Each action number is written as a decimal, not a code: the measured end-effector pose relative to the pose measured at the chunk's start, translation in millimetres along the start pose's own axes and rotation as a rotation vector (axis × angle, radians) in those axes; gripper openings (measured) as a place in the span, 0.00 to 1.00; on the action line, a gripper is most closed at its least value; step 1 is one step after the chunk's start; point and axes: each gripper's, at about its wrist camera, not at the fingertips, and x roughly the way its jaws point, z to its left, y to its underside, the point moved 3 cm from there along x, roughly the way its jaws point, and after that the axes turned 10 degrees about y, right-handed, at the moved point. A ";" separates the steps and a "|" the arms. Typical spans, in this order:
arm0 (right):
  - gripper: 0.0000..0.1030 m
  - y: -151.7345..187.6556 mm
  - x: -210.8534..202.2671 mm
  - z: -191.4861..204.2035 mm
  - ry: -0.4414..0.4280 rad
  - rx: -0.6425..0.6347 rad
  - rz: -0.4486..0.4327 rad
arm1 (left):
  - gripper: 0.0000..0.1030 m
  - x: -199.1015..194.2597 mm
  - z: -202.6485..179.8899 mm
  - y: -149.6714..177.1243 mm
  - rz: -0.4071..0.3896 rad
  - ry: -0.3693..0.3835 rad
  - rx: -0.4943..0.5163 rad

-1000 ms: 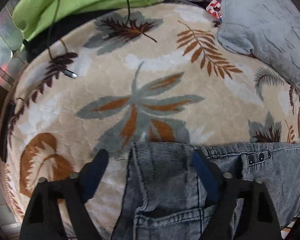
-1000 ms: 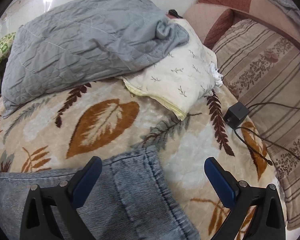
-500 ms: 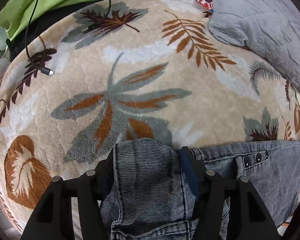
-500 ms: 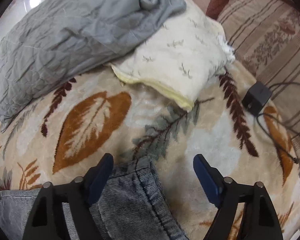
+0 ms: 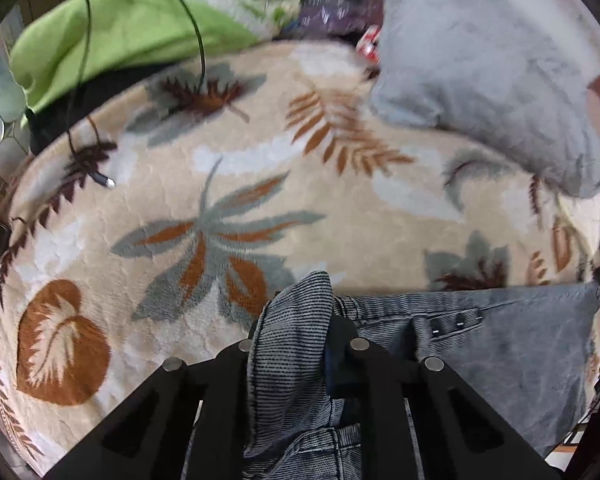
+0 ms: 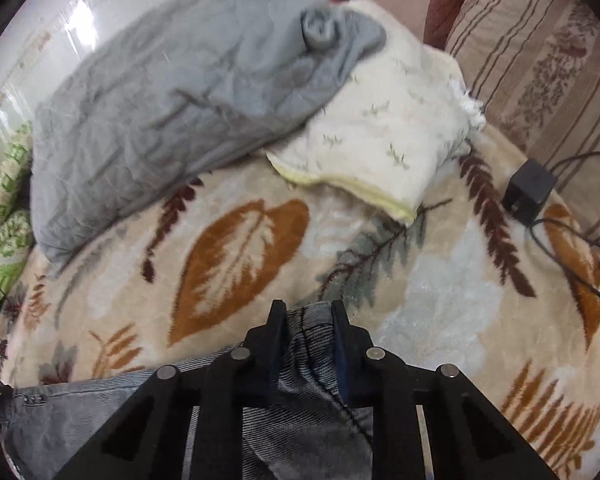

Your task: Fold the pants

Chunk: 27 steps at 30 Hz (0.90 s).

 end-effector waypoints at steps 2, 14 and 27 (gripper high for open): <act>0.22 0.2 -21.1 -8.5 -0.033 0.032 -0.034 | 0.13 -18.7 -3.0 2.3 -0.038 0.024 -0.002; 0.21 33.5 -100.2 -67.1 -0.144 0.170 -0.115 | 0.13 -125.7 -13.5 67.7 -0.200 0.173 0.031; 0.20 123.4 -148.1 -143.7 -0.155 0.227 -0.072 | 0.13 -139.5 -7.9 209.2 -0.112 0.199 0.083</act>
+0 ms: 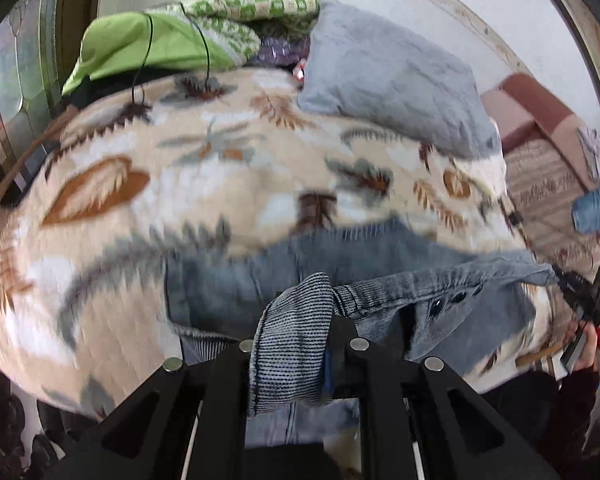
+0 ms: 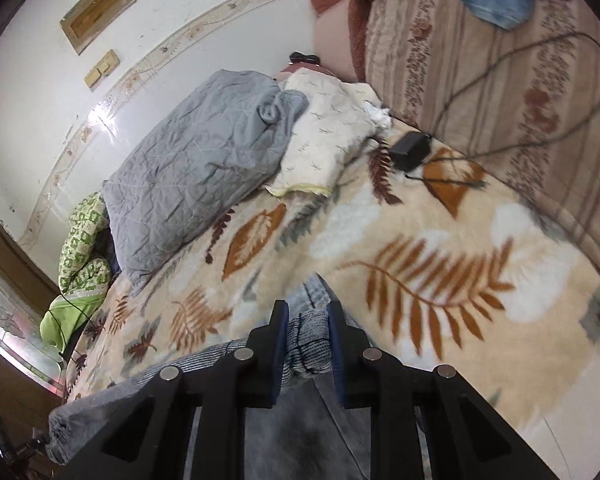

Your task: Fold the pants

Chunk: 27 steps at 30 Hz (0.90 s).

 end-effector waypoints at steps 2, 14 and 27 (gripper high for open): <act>0.20 12.0 -1.4 -12.3 0.029 -0.011 0.034 | 0.13 7.7 1.3 22.5 0.047 -0.012 0.016; 0.22 38.7 -6.8 -52.5 0.114 -0.156 0.196 | 0.63 -8.9 10.9 71.3 0.146 -0.100 0.131; 0.67 -16.5 40.6 19.7 0.131 -0.123 0.181 | 0.63 -31.1 13.6 21.4 0.001 -0.104 0.061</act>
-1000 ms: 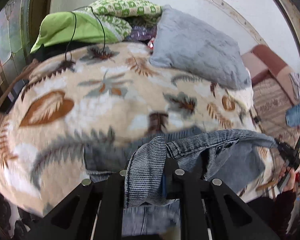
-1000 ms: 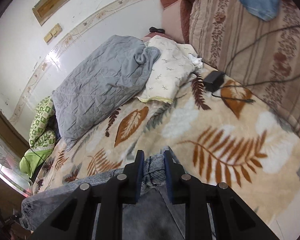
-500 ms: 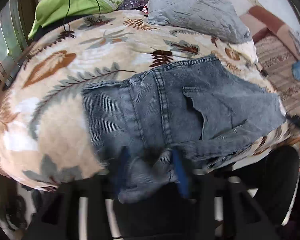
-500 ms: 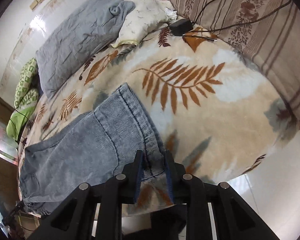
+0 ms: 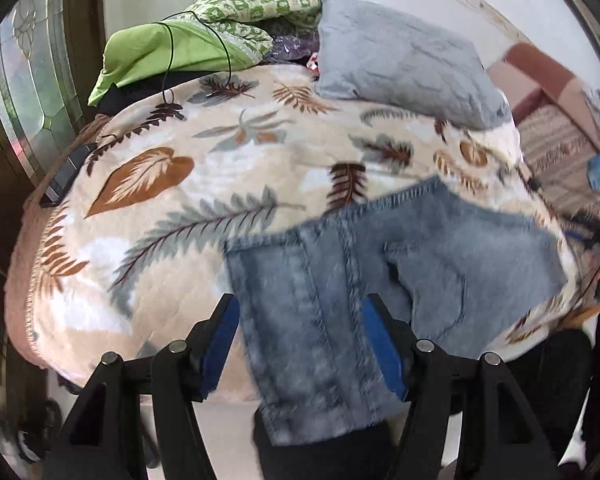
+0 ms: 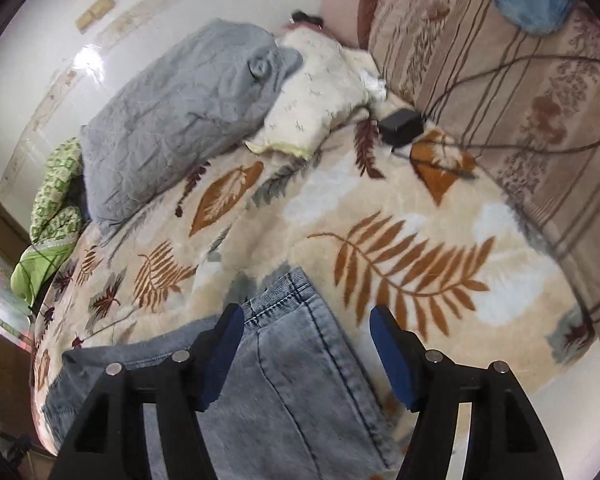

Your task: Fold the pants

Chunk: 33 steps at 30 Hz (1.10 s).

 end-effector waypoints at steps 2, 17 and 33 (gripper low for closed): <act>0.67 -1.1 17.5 4.5 0.013 0.036 0.046 | 0.63 11.1 -5.4 -13.9 -0.011 0.011 -0.019; 0.67 0.8 61.3 1.3 0.055 0.013 0.071 | 0.68 136.2 -61.2 -66.1 0.037 0.039 0.082; 0.19 8.7 60.2 25.8 0.157 -0.132 0.009 | 0.53 174.3 -114.6 -81.1 0.000 0.020 0.311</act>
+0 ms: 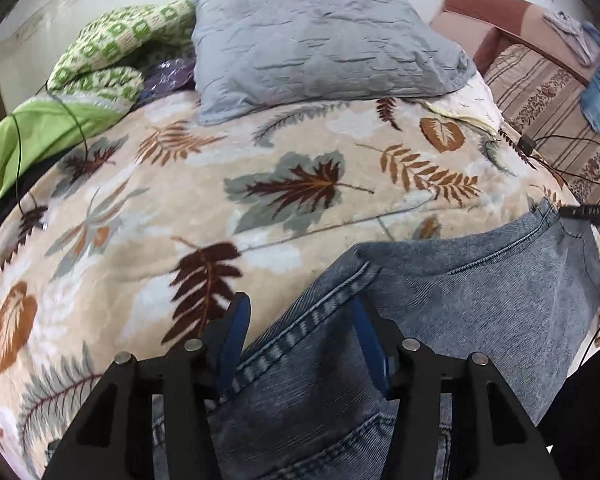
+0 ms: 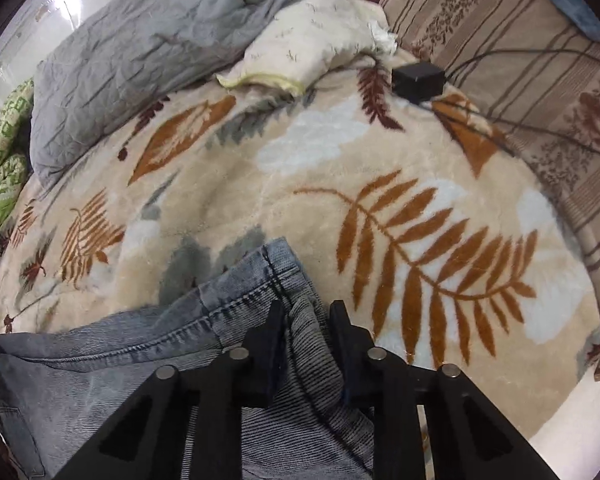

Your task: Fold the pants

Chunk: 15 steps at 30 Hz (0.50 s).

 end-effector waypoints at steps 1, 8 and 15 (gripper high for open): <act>0.18 -2.0 -6.9 0.0 -0.006 0.012 -0.027 | 0.53 -1.0 -2.3 -2.2 -0.011 -0.007 0.013; 0.16 -20.2 -36.3 8.7 -0.044 0.066 -0.177 | 0.53 14.4 -21.3 -11.0 0.039 0.006 0.134; 0.15 -21.3 -24.0 9.0 -0.046 0.085 -0.155 | 0.47 43.1 -33.0 -0.4 0.127 0.061 0.194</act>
